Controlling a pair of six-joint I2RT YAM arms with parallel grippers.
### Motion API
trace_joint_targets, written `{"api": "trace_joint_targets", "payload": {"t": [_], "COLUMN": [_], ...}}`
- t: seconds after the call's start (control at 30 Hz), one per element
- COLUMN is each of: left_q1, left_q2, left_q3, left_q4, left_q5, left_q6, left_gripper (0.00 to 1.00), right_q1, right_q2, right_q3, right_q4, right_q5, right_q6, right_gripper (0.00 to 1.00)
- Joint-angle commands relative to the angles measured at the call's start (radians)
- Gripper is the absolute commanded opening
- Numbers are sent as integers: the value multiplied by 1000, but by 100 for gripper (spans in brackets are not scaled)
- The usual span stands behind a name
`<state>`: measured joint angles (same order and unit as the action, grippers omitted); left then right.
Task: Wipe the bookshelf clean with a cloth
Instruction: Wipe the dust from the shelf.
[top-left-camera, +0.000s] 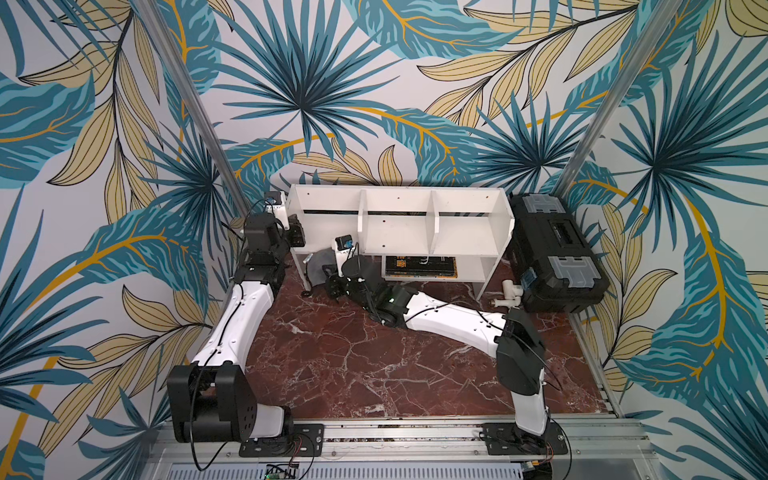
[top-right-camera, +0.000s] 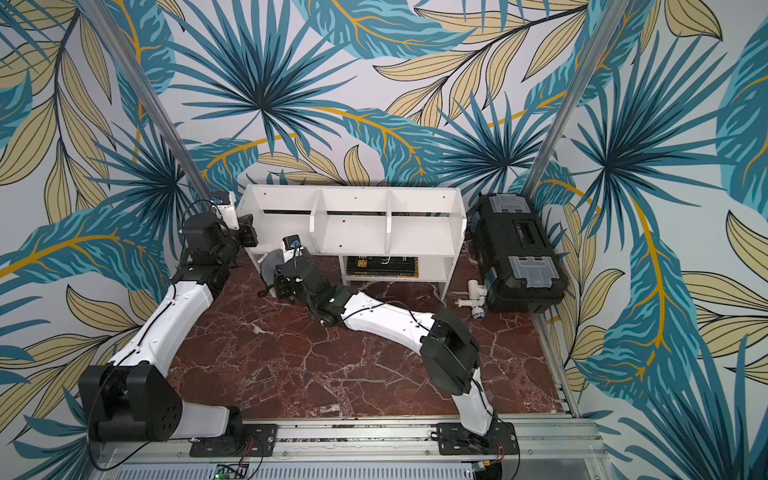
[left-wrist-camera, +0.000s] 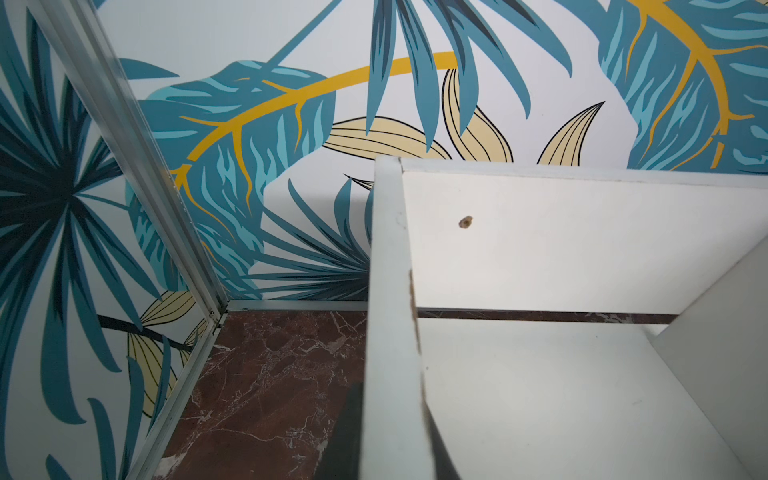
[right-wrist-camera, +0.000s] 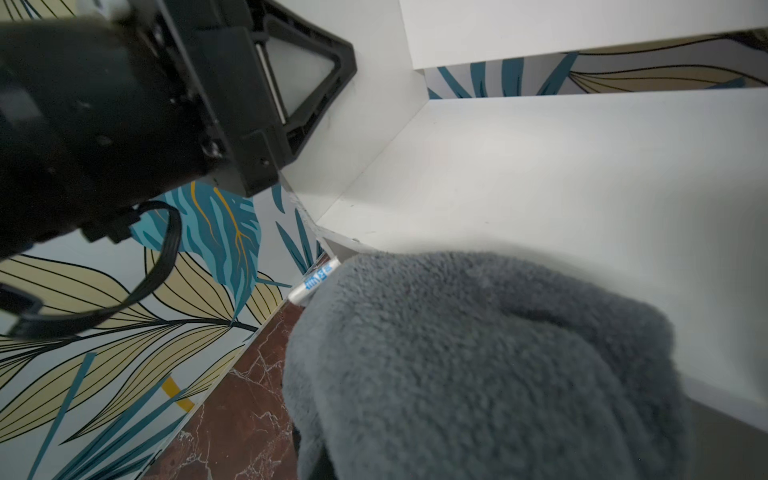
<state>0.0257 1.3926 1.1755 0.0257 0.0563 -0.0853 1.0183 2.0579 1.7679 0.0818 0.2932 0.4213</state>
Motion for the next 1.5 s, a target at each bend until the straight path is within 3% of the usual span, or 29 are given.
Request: {"api": "trace_joint_targets", "payload": {"t": [0.0, 0.17, 0.33, 0.77, 0.97, 1.23, 1.47], "left_q1": [-1, -4, -4, -4, -4, -4, -4], "left_q2": [-33, -39, -61, -66, -64, -61, -63], "left_q3": [-57, -59, -80, -86, -88, -87, -88], "left_q4": [-37, -39, -47, -44, -43, -41, -44], "left_q5": [101, 104, 89, 108, 111, 113, 109], "left_q6": [-162, -173, -189, -199, -197, -194, -190], "left_gripper": [0, 0, 0, 0, 0, 0, 0], "right_q1": [-1, 0, 0, 2, 5, 39, 28], "right_q2": [54, 218, 342, 170, 259, 307, 263], "right_q3": [77, 182, 185, 224, 283, 86, 180], "right_q4": [16, -14, -2, 48, -22, 57, -20], "right_q5": [-18, -92, -146, -51, -84, -135, -128], "right_q6": [-9, 34, 124, 15, 37, 166, 81], "right_gripper": [0, 0, 0, 0, 0, 0, 0]}}
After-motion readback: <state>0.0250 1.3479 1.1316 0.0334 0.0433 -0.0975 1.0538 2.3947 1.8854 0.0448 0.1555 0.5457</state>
